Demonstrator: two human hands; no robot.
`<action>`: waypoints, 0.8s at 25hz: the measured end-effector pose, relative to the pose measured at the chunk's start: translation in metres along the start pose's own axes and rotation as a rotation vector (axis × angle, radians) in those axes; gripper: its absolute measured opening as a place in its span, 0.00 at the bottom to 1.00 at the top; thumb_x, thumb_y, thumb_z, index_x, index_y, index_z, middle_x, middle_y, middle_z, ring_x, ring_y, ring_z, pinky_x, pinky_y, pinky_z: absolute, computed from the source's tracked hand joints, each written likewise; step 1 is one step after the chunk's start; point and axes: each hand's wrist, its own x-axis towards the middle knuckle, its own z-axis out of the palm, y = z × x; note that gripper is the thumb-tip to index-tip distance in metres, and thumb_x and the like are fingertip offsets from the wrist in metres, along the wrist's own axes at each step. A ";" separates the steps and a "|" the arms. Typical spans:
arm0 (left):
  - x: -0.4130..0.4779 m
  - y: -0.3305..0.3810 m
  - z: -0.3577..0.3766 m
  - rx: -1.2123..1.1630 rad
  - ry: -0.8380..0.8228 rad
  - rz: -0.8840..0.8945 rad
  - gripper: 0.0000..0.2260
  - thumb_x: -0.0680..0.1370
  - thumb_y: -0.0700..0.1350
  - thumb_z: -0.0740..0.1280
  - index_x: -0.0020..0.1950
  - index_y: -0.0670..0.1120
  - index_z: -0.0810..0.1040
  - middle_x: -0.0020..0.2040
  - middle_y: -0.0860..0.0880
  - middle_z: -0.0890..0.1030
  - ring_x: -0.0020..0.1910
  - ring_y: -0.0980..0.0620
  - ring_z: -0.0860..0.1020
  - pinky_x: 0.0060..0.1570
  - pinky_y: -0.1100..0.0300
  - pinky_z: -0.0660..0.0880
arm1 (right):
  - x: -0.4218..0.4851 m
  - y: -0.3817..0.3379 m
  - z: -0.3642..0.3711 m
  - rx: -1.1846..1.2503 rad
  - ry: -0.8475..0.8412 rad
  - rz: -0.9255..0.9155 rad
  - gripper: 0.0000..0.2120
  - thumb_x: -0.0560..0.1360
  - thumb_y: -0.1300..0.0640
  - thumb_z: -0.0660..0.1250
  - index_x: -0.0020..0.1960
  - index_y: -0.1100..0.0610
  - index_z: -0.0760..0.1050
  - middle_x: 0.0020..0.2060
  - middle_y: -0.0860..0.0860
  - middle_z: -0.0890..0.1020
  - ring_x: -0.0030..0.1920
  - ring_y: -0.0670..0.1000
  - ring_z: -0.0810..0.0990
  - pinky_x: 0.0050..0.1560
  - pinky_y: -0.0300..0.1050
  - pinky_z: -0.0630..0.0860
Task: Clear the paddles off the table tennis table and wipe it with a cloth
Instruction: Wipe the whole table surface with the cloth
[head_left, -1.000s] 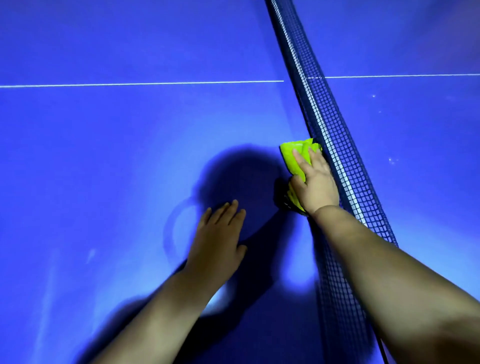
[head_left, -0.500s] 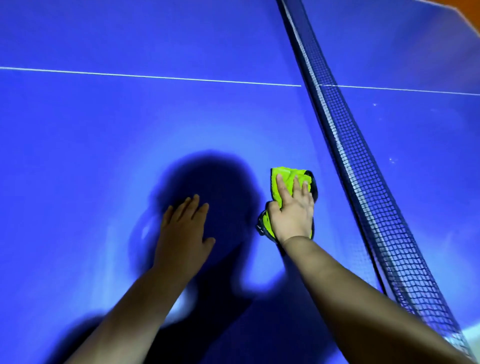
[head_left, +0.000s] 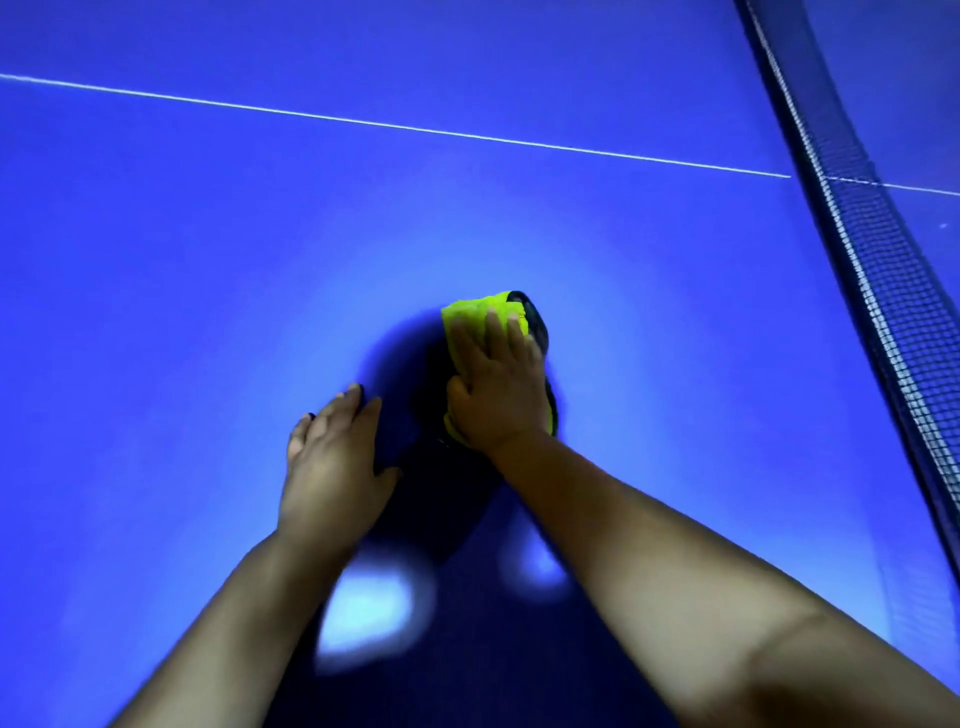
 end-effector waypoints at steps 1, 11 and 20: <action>-0.006 -0.011 -0.002 0.001 -0.006 -0.016 0.35 0.69 0.48 0.73 0.73 0.45 0.63 0.75 0.44 0.59 0.74 0.45 0.58 0.70 0.49 0.52 | -0.003 -0.017 0.006 0.011 -0.020 -0.055 0.32 0.68 0.49 0.56 0.72 0.49 0.68 0.72 0.62 0.66 0.73 0.67 0.60 0.72 0.59 0.56; -0.071 0.015 0.009 0.011 -0.040 -0.104 0.39 0.69 0.50 0.72 0.75 0.46 0.59 0.76 0.47 0.58 0.75 0.48 0.55 0.71 0.52 0.49 | -0.090 -0.028 0.011 0.101 -0.121 -0.440 0.33 0.65 0.51 0.53 0.69 0.50 0.71 0.71 0.57 0.69 0.73 0.62 0.63 0.69 0.58 0.62; -0.064 0.187 0.067 0.005 -0.080 0.110 0.39 0.71 0.51 0.70 0.76 0.48 0.54 0.76 0.49 0.56 0.75 0.50 0.54 0.72 0.54 0.47 | -0.124 0.164 -0.046 0.092 -0.078 -0.308 0.33 0.67 0.50 0.55 0.73 0.51 0.67 0.73 0.57 0.66 0.75 0.60 0.60 0.73 0.55 0.57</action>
